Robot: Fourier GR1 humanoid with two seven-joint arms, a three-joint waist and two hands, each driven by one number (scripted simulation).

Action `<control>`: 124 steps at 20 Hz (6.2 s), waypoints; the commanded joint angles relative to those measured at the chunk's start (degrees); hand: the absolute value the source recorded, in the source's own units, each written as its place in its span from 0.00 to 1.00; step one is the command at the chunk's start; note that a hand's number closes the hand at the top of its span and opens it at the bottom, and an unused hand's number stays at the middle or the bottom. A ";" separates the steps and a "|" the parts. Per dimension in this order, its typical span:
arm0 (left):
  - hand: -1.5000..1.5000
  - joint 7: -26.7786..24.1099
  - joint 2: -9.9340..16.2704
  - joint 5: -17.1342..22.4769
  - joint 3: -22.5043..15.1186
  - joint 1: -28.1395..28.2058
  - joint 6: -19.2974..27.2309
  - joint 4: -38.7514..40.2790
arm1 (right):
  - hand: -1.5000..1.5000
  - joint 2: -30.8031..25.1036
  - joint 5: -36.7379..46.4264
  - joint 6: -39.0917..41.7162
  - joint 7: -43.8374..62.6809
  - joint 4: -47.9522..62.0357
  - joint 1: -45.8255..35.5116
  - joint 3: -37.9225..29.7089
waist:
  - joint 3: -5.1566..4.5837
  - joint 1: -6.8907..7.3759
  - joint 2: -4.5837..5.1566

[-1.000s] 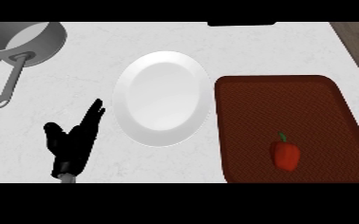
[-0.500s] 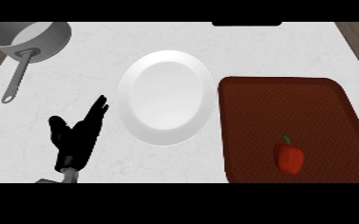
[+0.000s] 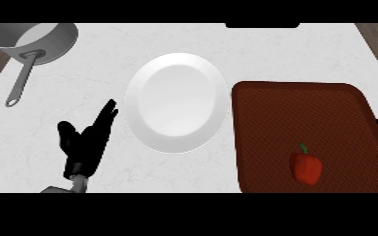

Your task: Pick the bell pepper from the tray and place it in the plate

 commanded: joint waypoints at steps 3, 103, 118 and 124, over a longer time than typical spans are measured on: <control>0.50 0.34 1.17 0.28 1.59 2.19 -3.24 1.97 | 0.00 5.91 1.87 4.96 6.05 3.81 -7.65 6.15 | -0.33 -0.02 0.36; 0.50 3.85 -8.31 -8.83 4.38 -0.45 -6.50 1.54 | 0.00 50.40 51.52 -30.01 29.82 64.51 -57.12 17.16 | -0.22 3.78 1.64; 0.50 4.16 -7.90 -8.67 6.50 0.09 -6.52 2.08 | 0.00 50.41 29.51 -61.65 6.69 69.05 -60.77 18.66 | -0.20 1.27 0.80; 0.50 0.66 -7.16 -7.86 9.09 1.64 -7.71 4.20 | 0.00 50.41 21.60 -63.31 -0.43 55.22 -46.93 27.31 | -0.25 -0.39 0.38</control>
